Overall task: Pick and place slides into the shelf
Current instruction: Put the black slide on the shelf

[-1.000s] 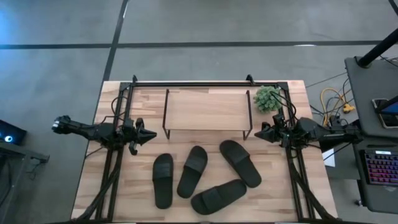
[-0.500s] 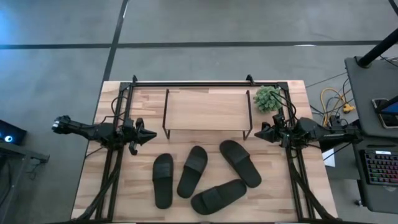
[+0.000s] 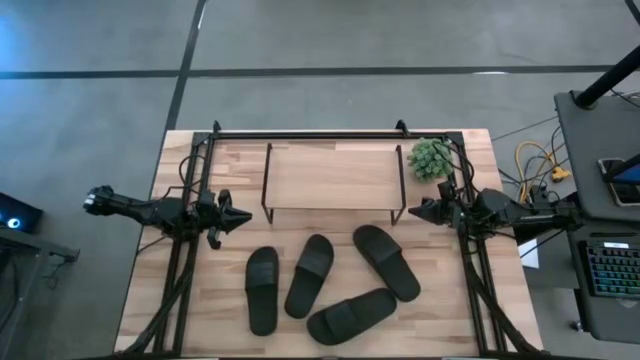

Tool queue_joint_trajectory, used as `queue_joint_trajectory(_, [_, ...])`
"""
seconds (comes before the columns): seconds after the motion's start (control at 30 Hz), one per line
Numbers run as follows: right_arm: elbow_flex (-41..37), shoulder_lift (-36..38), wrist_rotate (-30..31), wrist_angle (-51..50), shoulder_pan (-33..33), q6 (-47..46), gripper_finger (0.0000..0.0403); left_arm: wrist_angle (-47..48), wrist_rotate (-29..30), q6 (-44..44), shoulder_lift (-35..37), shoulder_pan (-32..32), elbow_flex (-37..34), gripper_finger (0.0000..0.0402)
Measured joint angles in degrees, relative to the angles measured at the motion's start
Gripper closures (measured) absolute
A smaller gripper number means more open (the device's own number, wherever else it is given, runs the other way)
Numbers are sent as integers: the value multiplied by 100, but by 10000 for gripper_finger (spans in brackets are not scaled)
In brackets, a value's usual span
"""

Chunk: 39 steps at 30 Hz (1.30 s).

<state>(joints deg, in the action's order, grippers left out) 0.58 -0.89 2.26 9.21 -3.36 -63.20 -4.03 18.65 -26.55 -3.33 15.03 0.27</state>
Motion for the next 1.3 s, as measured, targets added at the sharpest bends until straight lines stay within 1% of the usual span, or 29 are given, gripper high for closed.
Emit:
queue_joint_trajectory(0.23, [0,0,818,5,0,-621,394,0,-2,0,0,0,0,380])
queue_joint_trajectory(0.33, [0,-12,1203,7,0,-480,394,-2,0,0,0,-1,0,380])
queue_joint_trajectory(0.37, [-1,-45,1238,19,4,-454,394,-1,-1,0,0,-1,0,380])
queue_joint_trajectory(0.43, [-2,-113,1153,64,1,-443,394,0,0,0,0,0,0,380])
queue_joint_trajectory(0.53, [-2,-302,846,271,0,-582,394,-1,-1,0,0,0,0,380])
queue_joint_trajectory(0.6, [-2,-495,809,357,-1,-706,394,-2,0,0,0,0,0,380])
queue_joint_trajectory(0.67, [-2,-714,791,424,-2,-577,394,-2,2,6,0,-2,0,380])
queue_joint_trajectory(0.73, [-2,-972,730,592,-2,-468,391,-2,122,44,0,0,0,380])
queue_joint_trajectory(0.8, [-2,-1234,644,826,-2,-562,388,-5,249,44,0,0,0,380])
queue_joint_trajectory(0.97, [-2,-1771,806,1267,1,-982,388,-13,297,32,8,-2,0,380])
queue_joint_trajectory(1.1, [25,-2025,393,1934,-83,-1205,388,-64,300,-9,9,-2,0,380])
queue_joint_trajectory(1.17, [217,-2104,258,1890,-198,-1241,388,-317,280,-66,7,-2,0,380])
queue_joint_trajectory(1.2, [360,-2138,188,1739,-255,-1246,388,-504,247,-282,7,-2,0,380])
queue_joint_trajectory(1.3, [1016,-2231,138,636,-466,-1309,387,-1100,199,-1438,11,-2,0,380])
